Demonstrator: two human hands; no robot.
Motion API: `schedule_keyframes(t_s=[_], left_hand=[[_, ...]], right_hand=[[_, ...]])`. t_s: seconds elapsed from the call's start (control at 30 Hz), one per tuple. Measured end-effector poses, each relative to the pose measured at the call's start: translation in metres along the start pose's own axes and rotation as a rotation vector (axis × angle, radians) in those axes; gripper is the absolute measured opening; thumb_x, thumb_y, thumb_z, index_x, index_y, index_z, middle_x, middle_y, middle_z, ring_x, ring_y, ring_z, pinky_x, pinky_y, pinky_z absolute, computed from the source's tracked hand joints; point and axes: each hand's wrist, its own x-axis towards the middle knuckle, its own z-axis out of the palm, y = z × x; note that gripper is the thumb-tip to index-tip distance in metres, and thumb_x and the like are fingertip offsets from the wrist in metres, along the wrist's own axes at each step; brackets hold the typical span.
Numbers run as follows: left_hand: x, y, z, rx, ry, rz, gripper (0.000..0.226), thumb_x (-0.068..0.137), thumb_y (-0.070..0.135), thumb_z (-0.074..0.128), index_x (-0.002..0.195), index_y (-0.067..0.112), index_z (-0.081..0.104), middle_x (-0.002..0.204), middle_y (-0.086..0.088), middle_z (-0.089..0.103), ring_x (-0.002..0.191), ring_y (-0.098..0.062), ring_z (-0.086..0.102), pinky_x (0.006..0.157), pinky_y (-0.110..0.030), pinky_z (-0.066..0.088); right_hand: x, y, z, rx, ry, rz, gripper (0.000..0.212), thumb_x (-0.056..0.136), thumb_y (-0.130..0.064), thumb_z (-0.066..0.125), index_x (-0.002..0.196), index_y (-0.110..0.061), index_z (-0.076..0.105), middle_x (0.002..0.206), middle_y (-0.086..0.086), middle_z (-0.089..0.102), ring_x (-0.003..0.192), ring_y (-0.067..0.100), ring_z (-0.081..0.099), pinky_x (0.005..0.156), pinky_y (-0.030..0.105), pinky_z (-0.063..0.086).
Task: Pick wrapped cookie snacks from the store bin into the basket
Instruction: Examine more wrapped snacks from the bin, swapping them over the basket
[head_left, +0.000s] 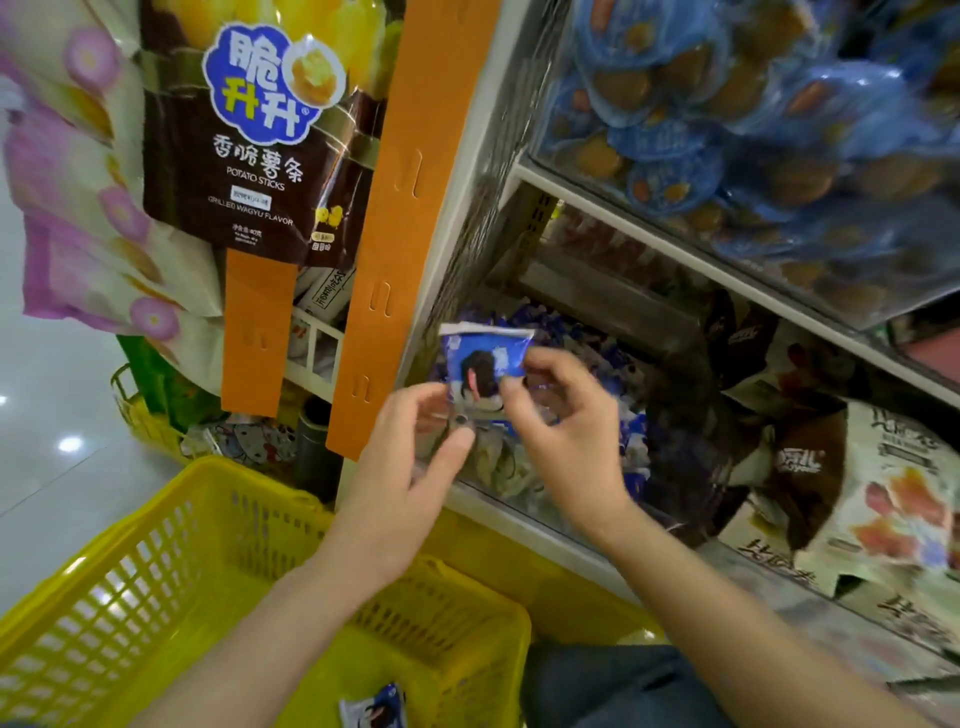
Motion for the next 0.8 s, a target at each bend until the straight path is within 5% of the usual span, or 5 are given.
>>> schedule_keyframes(t_s=[0.13, 0.27, 0.43, 0.63, 0.8], left_hand=[[-0.011, -0.002, -0.005, -0.355, -0.032, -0.123, 0.042, 0.078, 0.043, 0.051, 0.118, 0.034, 0.051, 0.110, 0.024, 0.064, 0.103, 0.009, 0.057, 0.076, -0.003, 0.042], [-0.016, -0.013, -0.016, -0.232, 0.002, -0.230, 0.022, 0.085, 0.024, 0.058, 0.105, 0.035, 0.057, 0.091, 0.023, 0.068, 0.085, 0.006, 0.063, 0.064, -0.013, 0.050], [-0.028, -0.027, -0.027, -0.062, -0.170, -0.380, 0.027, 0.086, 0.011, 0.062, 0.097, 0.035, 0.055, 0.085, 0.007, 0.070, 0.073, -0.002, 0.067, 0.054, -0.018, 0.051], [-0.035, -0.037, -0.028, -0.177, -0.101, -0.468, 0.016, 0.090, 0.018, 0.056, 0.104, 0.022, 0.059, 0.095, 0.001, 0.071, 0.089, -0.010, 0.067, 0.073, -0.022, 0.052], [-0.035, -0.038, -0.029, -0.196, 0.008, -0.512, 0.020, 0.093, 0.028, 0.050, 0.092, 0.014, 0.064, 0.082, -0.006, 0.072, 0.074, -0.015, 0.069, 0.060, -0.025, 0.051]], right_hand=[[-0.028, -0.009, 0.018, 0.188, -0.212, 0.105, 0.014, 0.087, -0.005, 0.059, 0.100, -0.010, 0.061, 0.094, 0.005, 0.066, 0.085, 0.018, 0.063, 0.078, 0.033, 0.054], [-0.037, -0.002, 0.033, 0.421, -0.328, 0.336, 0.011, 0.093, -0.012, 0.052, 0.100, -0.019, 0.056, 0.095, -0.004, 0.064, 0.087, 0.003, 0.061, 0.082, 0.022, 0.050], [-0.051, 0.015, 0.047, 0.304, -0.378, 0.485, 0.014, 0.094, -0.025, 0.050, 0.088, -0.019, 0.061, 0.078, -0.002, 0.063, 0.069, 0.005, 0.059, 0.060, 0.020, 0.050], [-0.060, 0.025, 0.052, 0.132, -0.370, 0.408, 0.027, 0.090, -0.028, 0.058, 0.064, -0.021, 0.059, 0.064, 0.014, 0.061, 0.061, 0.016, 0.053, 0.058, 0.040, 0.047], [-0.063, 0.020, 0.053, 0.210, -0.404, 0.376, 0.017, 0.087, -0.026, 0.064, 0.070, -0.030, 0.061, 0.064, -0.012, 0.066, 0.061, -0.001, 0.061, 0.052, 0.015, 0.044]])
